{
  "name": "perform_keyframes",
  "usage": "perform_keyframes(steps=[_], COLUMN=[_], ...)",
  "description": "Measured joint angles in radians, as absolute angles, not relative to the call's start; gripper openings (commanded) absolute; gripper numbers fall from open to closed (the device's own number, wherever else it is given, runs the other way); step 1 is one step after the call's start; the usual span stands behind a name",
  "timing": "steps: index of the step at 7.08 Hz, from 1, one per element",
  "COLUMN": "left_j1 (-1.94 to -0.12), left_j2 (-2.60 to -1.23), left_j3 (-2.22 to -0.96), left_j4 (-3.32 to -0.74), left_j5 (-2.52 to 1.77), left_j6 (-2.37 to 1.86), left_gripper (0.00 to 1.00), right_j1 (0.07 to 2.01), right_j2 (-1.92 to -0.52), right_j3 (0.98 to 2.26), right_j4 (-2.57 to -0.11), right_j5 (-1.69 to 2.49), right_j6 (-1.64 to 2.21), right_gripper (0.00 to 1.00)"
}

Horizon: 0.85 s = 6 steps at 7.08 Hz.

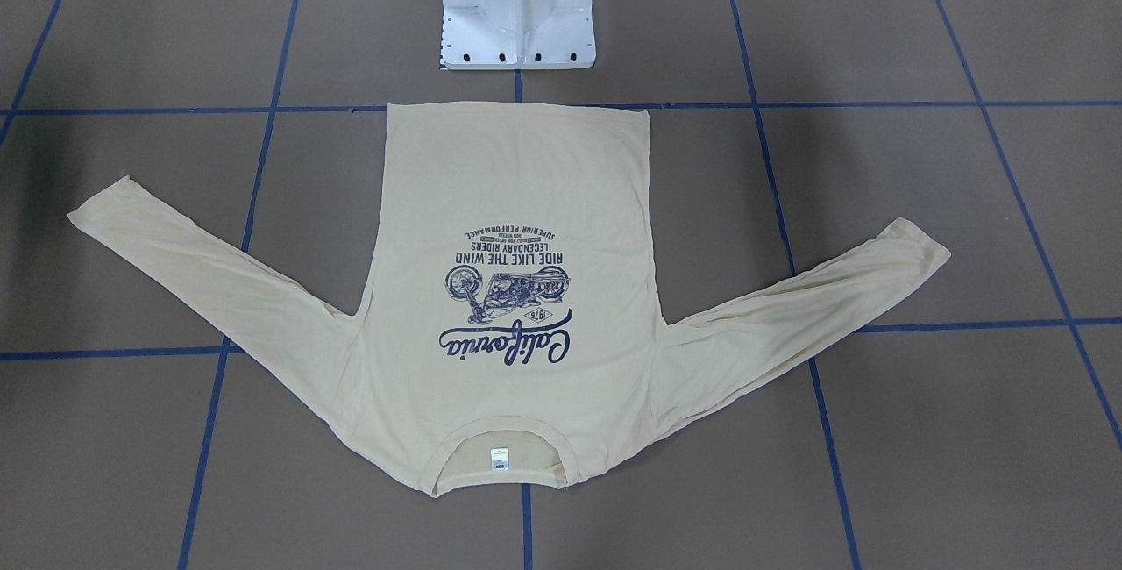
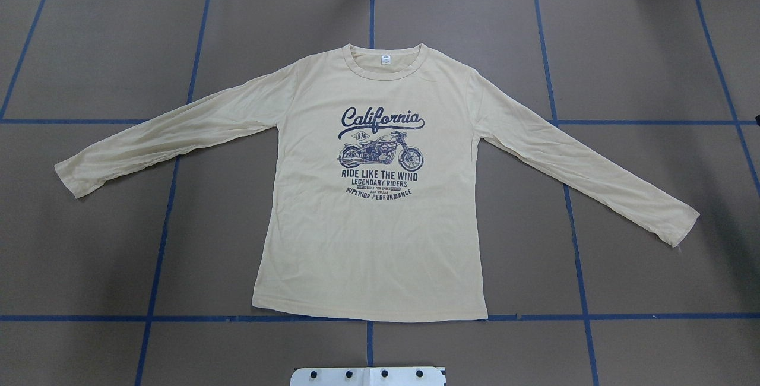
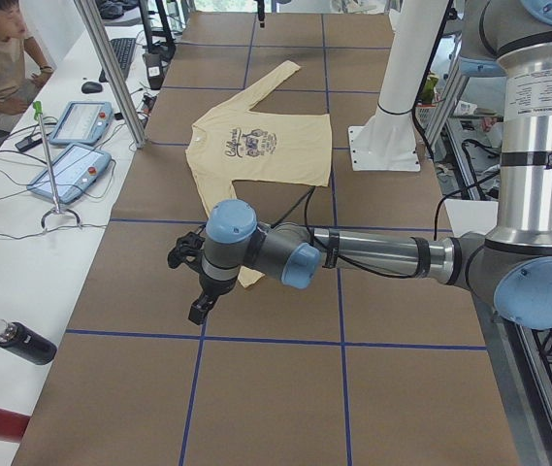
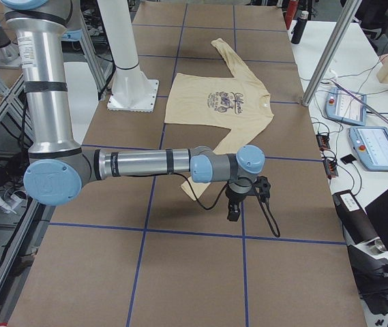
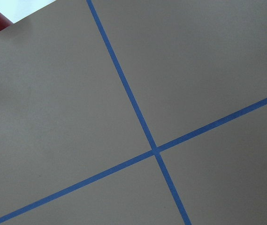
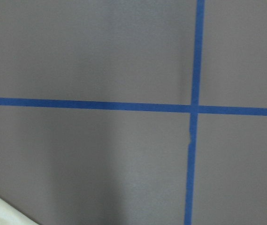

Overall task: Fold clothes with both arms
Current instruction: 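Move the right gripper toward the sleeve cuff nearest it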

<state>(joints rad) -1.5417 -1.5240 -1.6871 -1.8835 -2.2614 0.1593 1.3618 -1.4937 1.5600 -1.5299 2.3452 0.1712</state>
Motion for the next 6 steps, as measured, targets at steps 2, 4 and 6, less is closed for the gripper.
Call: perform_keyframes(steps=[2, 4, 6], left_j1=[-1.542, -1.541, -1.541], left_j2=[-1.513, -1.511, -1.512], left_j3=[-1.695, -1.698, -1.703], left_j4=[-1.886, -1.888, -1.889], left_j5=[-2.279, -2.282, -2.282], left_j6=[0.160, 0.161, 0.160], left_gripper=[1.00, 1.00, 1.00], right_j1=[1.238, 1.139, 1.073], right_j2=[-1.549, -1.696, -1.779], right_j3=[1.570, 1.573, 1.579], right_j4=[-1.280, -0.878, -0.713], right_j5=[2.350, 2.333, 2.324], right_j6=[0.393, 0.696, 0.891], right_gripper=[1.00, 1.00, 0.99])
